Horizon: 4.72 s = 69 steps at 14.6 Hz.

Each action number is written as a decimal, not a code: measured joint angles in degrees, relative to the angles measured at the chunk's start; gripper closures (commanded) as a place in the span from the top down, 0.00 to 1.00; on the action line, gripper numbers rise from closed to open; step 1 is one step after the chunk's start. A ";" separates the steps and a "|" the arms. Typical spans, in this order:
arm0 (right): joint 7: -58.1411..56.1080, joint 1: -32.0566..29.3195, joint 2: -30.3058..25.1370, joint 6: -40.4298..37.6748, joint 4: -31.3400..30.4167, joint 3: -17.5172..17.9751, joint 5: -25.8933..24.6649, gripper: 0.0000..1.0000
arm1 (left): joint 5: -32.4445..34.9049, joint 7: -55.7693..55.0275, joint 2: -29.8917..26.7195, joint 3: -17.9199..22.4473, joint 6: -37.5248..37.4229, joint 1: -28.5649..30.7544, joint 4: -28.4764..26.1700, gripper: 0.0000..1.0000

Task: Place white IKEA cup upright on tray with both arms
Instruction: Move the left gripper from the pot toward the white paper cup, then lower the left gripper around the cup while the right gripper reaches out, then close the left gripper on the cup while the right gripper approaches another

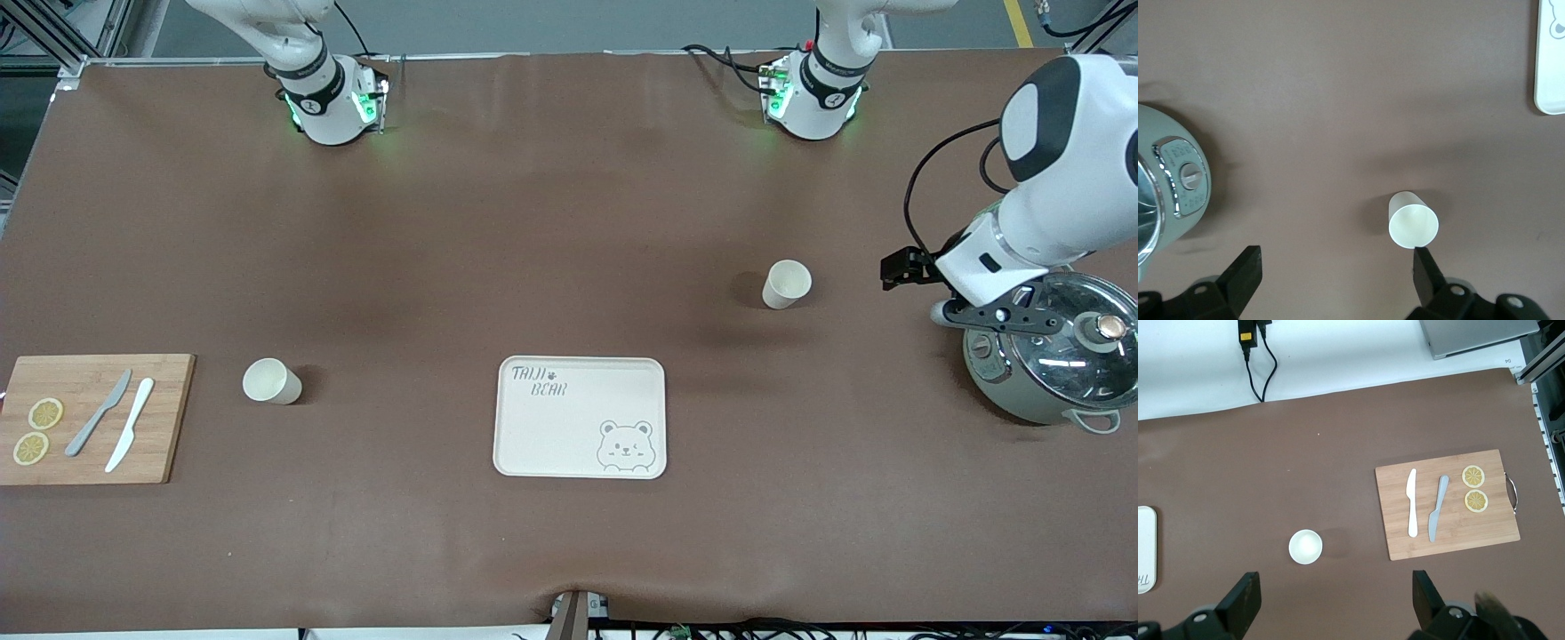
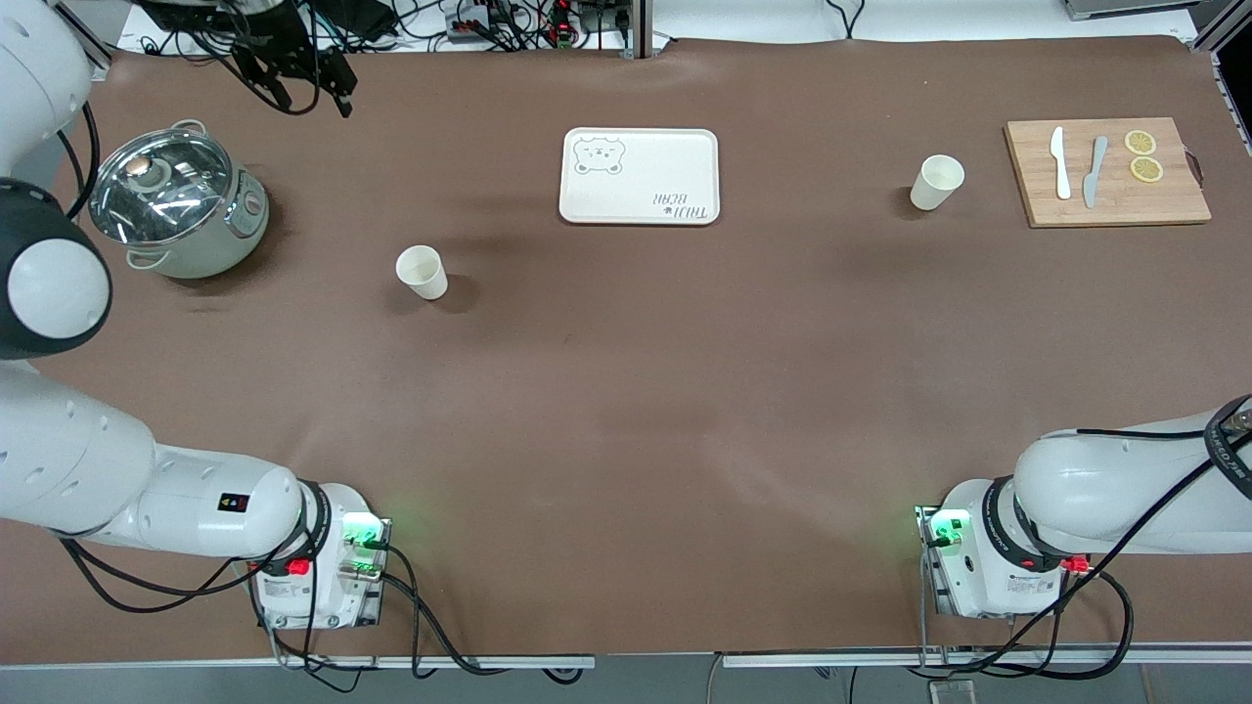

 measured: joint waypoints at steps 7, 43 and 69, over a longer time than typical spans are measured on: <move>0.00 1.82 4.33 -2.89 -1.67 0.90 0.40 1.00 | -1.83 -0.16 -13.22 -0.56 17.40 -0.08 -25.11 1.00; -18.26 1.68 29.68 14.70 -2.83 0.08 1.85 1.00 | -1.85 -7.22 -0.16 -8.19 61.21 2.63 -47.50 1.00; -18.87 2.05 29.81 24.35 -15.00 2.03 3.22 1.00 | -1.85 -9.77 3.22 -9.78 65.50 1.92 -43.50 0.00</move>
